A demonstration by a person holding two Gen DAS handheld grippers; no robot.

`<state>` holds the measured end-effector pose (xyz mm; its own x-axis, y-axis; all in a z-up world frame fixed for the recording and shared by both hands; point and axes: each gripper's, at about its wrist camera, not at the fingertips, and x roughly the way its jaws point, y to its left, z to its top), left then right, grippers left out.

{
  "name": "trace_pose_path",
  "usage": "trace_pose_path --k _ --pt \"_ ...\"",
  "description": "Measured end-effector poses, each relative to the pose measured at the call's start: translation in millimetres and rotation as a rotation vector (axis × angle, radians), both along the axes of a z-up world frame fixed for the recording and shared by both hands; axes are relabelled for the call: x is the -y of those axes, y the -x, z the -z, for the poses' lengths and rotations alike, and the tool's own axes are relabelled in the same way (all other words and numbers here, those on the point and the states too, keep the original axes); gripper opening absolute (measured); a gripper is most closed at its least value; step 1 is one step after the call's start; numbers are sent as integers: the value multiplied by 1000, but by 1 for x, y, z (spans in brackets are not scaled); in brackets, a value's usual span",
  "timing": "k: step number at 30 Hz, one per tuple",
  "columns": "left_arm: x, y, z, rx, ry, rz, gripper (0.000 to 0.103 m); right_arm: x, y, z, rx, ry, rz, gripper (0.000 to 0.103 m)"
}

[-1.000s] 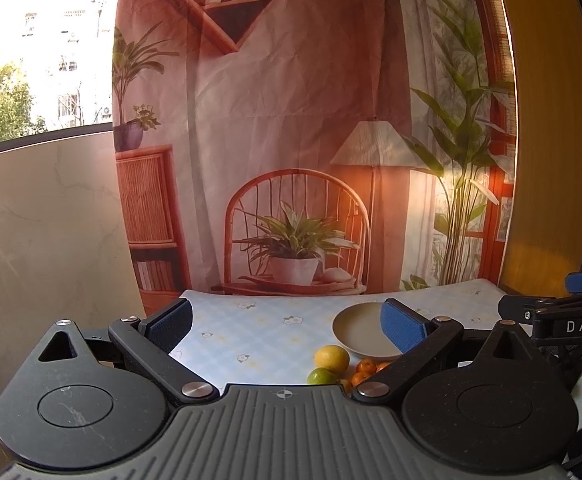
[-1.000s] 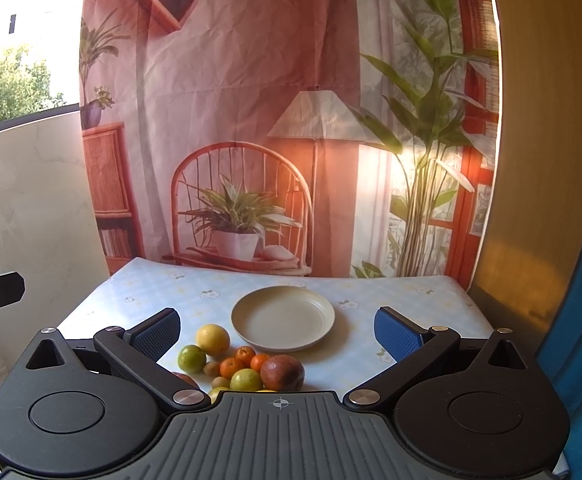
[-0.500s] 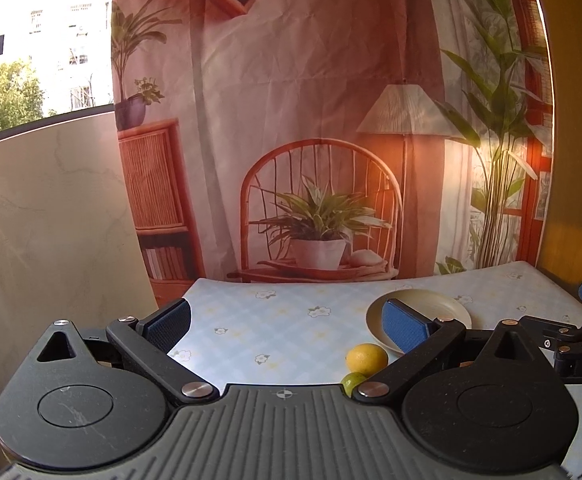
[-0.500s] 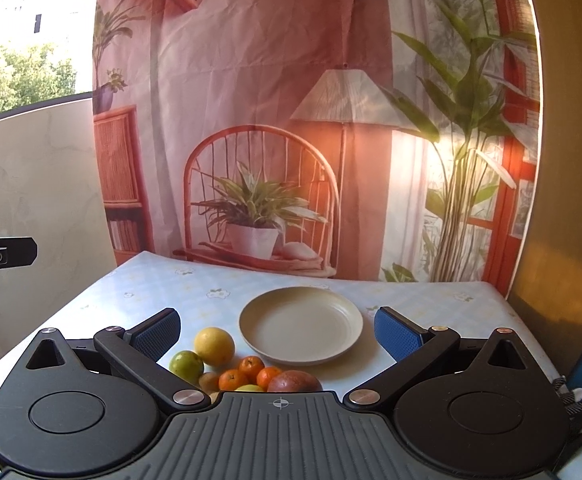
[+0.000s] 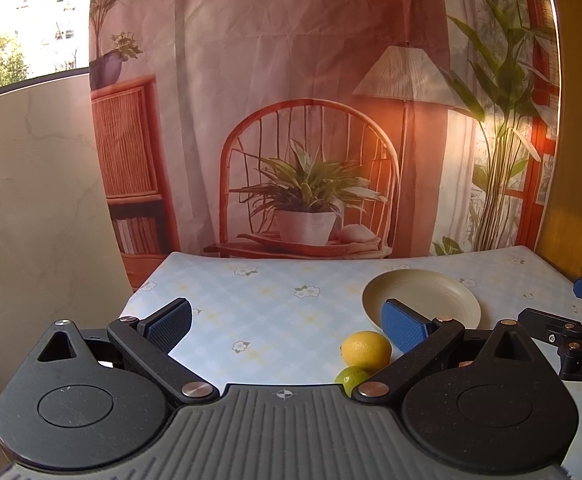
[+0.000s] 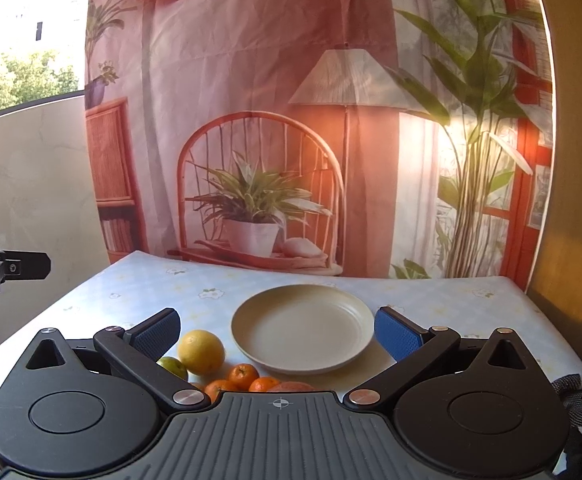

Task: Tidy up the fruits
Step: 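Move the left gripper toward the fruit pile beside the plate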

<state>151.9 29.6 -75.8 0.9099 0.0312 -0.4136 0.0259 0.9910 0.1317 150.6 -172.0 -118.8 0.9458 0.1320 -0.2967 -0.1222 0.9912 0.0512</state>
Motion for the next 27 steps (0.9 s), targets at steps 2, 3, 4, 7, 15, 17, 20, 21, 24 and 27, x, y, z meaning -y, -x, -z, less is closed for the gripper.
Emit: trace_pose_path --k 2,3,4,7,15,17,20,21,24,27 --pt "-1 -8 3 -13 -4 -7 102 6 -5 3 -4 -25 1 103" --pt "-2 -11 4 -14 -5 -15 102 8 -7 4 -2 -35 6 103" --pt "-2 -15 5 -17 -8 -29 102 11 -9 5 -3 -42 13 103" --pt "-4 -23 10 -39 -18 -65 102 21 -16 8 -1 -45 46 103" --pt "-3 -46 16 -30 -18 -85 102 35 -30 19 9 -30 90 103" --pt "-2 -54 16 -33 -30 -78 102 35 -34 21 3 -16 97 103" --pt "-3 -65 15 -21 -47 -55 100 34 -41 24 -9 -3 88 103" --pt "-3 -69 14 -21 -44 -47 99 33 -44 25 -17 -2 82 103" --pt "-2 -80 11 -15 -26 -28 98 35 -52 23 -36 -23 54 103" --pt "-2 -88 10 -3 -11 -7 98 36 -62 20 -77 -28 28 103"
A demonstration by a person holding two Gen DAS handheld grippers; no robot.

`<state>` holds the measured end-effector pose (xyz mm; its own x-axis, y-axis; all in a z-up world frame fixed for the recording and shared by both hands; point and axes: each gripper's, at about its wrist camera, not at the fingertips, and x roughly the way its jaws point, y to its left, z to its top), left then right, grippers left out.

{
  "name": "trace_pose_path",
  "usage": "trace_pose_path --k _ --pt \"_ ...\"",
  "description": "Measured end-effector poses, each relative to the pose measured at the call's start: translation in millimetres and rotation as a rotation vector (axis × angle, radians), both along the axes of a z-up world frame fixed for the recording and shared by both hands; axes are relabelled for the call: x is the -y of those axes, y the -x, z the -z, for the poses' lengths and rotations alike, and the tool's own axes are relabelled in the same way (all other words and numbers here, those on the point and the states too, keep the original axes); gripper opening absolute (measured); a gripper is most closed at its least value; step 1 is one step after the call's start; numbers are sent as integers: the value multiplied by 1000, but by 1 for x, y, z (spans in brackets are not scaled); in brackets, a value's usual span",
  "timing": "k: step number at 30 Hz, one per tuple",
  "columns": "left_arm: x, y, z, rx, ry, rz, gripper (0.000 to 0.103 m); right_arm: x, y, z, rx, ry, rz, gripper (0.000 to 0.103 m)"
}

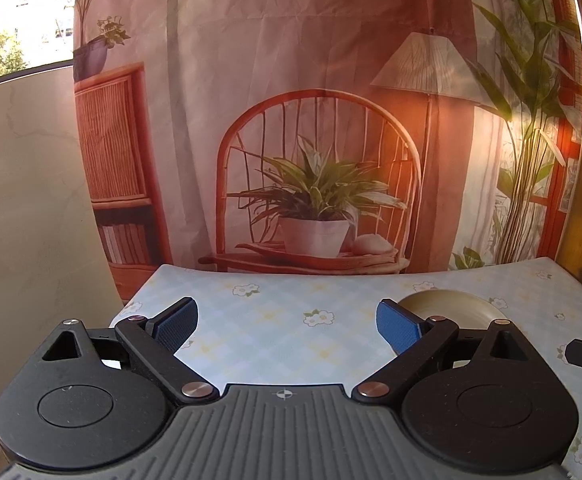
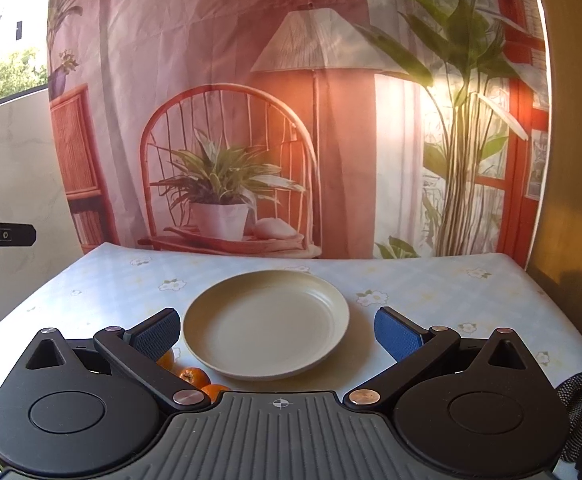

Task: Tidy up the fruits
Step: 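Move the left gripper toward the fruit pile beside the plate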

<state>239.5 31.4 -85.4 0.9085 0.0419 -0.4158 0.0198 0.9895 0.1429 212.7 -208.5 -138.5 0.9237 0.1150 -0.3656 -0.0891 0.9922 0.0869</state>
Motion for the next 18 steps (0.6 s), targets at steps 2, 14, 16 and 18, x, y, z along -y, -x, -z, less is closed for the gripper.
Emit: trace_pose_path --k 2,14,16,18 --pt "0 -6 3 -12 6 10 98 1 -6 -1 -27 10 -6 103" --pt "15 -33 48 -187 63 41 96 1 -21 13 -182 88 -92 96" --pt "17 -34 56 -225 109 56 96 2 -24 17 -215 80 -115 94" --pt "17 -34 59 -243 139 70 96 1 -27 19 -238 78 -144 78"
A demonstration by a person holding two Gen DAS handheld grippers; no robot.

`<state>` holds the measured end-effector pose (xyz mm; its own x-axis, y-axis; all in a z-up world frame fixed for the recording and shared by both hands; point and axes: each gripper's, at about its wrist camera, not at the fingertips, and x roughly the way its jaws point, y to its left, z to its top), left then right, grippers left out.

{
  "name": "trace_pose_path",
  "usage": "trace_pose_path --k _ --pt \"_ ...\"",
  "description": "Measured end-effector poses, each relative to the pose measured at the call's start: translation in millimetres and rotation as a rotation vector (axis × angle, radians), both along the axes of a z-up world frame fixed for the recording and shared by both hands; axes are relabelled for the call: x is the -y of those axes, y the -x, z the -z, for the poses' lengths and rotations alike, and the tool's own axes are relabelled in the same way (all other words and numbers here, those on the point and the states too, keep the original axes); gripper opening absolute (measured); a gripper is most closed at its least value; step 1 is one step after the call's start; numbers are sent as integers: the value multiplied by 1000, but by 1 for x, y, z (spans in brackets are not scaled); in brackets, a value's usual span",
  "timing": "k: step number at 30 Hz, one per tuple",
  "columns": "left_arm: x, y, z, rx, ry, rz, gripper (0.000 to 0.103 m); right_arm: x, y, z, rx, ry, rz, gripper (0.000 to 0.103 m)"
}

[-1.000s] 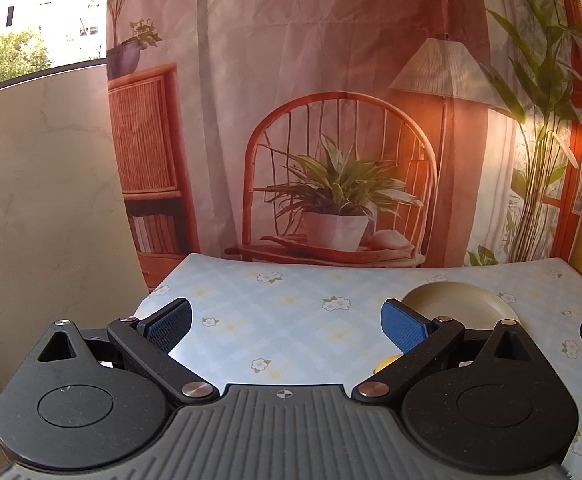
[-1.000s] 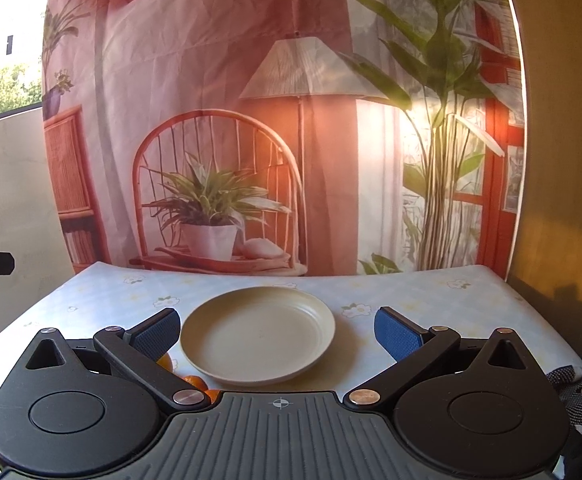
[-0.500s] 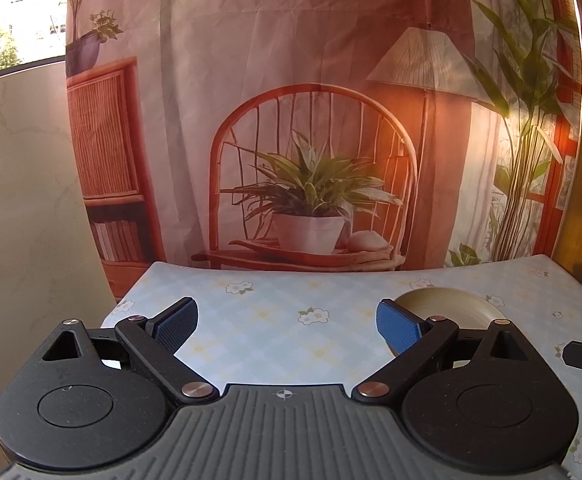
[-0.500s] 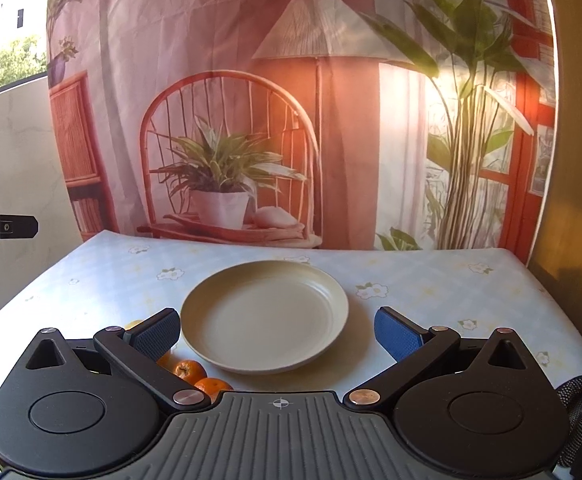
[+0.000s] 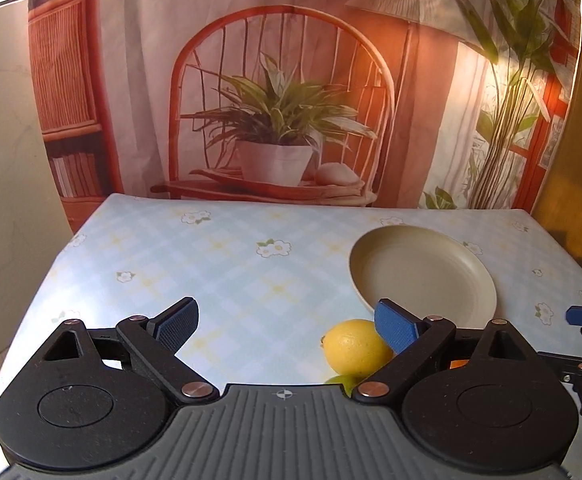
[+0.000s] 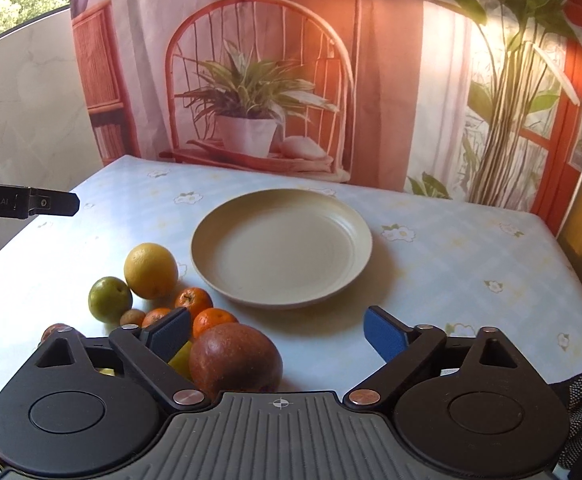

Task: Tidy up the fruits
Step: 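Move the left gripper toward the fruit pile beside the plate, then close the left gripper around the red-brown apple and lift it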

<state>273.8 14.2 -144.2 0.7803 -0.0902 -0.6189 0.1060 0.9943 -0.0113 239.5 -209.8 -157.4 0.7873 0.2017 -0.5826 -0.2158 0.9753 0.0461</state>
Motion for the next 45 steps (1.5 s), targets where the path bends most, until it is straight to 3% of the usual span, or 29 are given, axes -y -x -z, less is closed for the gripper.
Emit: trace_pose_path --k 8,15,21,29,39,45 --pt "-1 5 -2 -29 65 -47 96 -18 -10 9 -64 18 -124 58" --pt "18 19 -7 50 -17 -15 96 -13 -20 15 -100 14 -176 48" --pt "30 20 -6 47 -1 103 94 9 -9 19 -90 -55 -183 46" --pt "62 9 16 -55 19 254 75 49 14 21 -85 -147 -124 44" --pt "119 -3 40 -147 49 487 56 67 32 28 -89 -147 -50 44" --pt "145 -12 57 -229 121 549 56 66 38 33 -104 -143 -51 44"
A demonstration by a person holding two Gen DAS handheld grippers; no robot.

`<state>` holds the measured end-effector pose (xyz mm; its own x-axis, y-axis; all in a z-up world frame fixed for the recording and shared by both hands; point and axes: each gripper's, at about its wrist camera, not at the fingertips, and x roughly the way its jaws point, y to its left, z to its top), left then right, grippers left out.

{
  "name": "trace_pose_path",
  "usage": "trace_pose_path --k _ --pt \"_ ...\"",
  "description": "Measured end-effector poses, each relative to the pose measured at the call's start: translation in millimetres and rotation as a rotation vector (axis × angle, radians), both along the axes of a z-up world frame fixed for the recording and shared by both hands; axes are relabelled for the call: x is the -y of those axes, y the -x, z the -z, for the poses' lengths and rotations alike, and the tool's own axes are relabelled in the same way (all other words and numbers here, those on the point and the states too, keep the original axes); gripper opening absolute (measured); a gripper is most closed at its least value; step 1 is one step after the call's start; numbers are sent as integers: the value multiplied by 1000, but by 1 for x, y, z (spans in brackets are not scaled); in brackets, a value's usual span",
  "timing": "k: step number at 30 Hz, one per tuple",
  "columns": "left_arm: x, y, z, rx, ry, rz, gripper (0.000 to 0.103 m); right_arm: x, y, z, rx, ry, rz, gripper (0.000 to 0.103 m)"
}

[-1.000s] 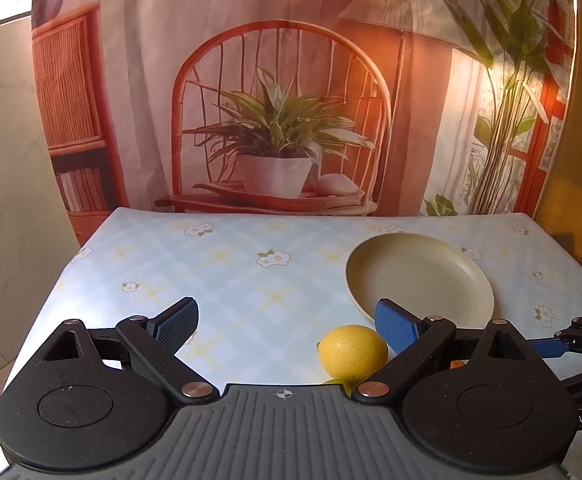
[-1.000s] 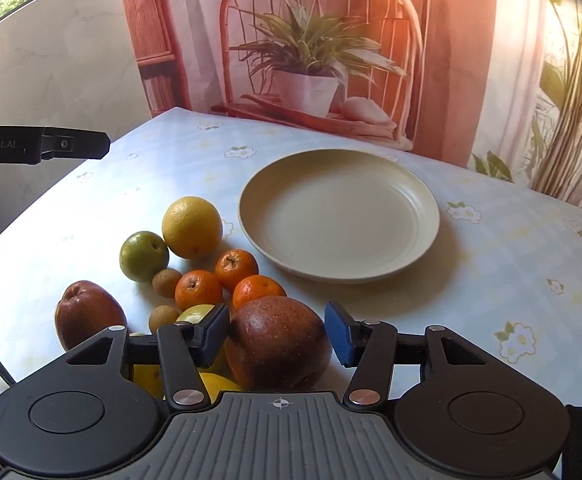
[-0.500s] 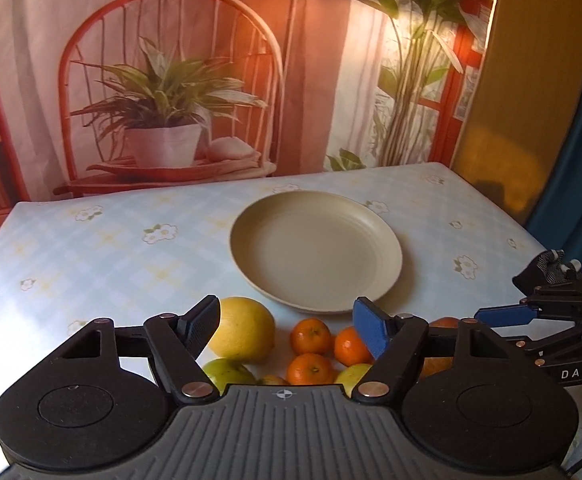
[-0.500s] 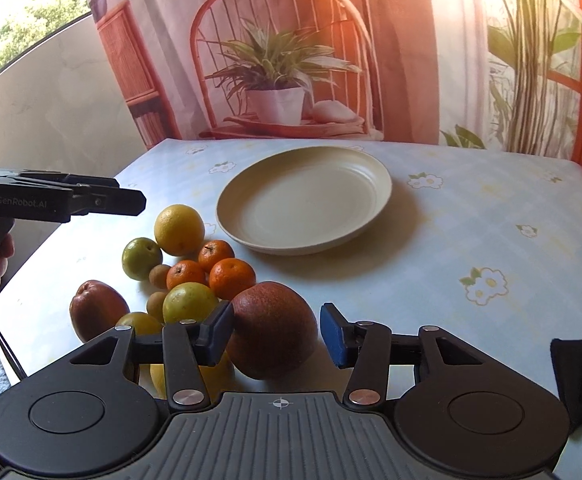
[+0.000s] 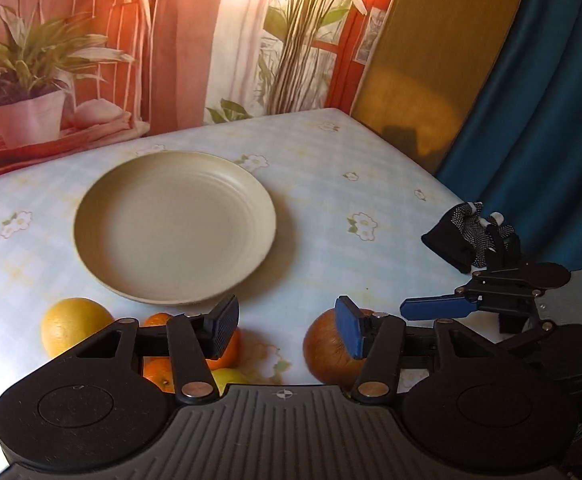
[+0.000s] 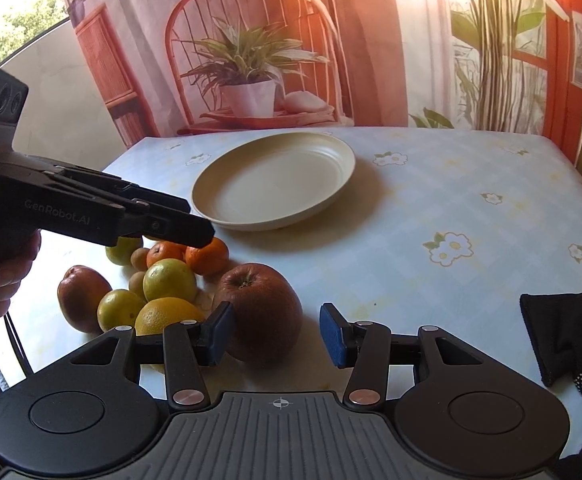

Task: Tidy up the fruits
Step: 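Close the left gripper around the red-brown apple and lift it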

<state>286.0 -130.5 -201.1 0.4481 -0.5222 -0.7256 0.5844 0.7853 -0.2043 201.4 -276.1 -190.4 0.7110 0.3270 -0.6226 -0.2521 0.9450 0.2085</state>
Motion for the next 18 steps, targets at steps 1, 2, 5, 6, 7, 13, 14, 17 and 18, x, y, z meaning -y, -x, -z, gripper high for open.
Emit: trace_pose_path --k 1,2,5,6,7,13,14,17,18 --pt "3 -2 2 -19 12 2 56 -1 1 1 -2 6 -1 44" --pt "5 -3 3 -33 21 3 56 -1 2 1 -2 9 -1 44" --pt "8 -5 8 -74 51 5 56 -1 3 3 -11 11 3 44" --pt "8 -4 8 -85 60 5 56 -2 3 3 -13 17 2 44" --pt "8 -4 10 -96 68 7 54 -3 4 4 -14 23 -1 44" --pt "7 -2 20 -158 122 47 46 -17 6 9 -21 134 -39 44" --pt "7 -2 22 -166 127 51 46 -19 6 11 -23 143 -44 44" --pt "4 -6 28 -201 147 37 45 -21 4 14 -26 154 -53 44" --pt "2 -8 31 -215 155 29 44 -22 4 15 -29 152 -56 44"
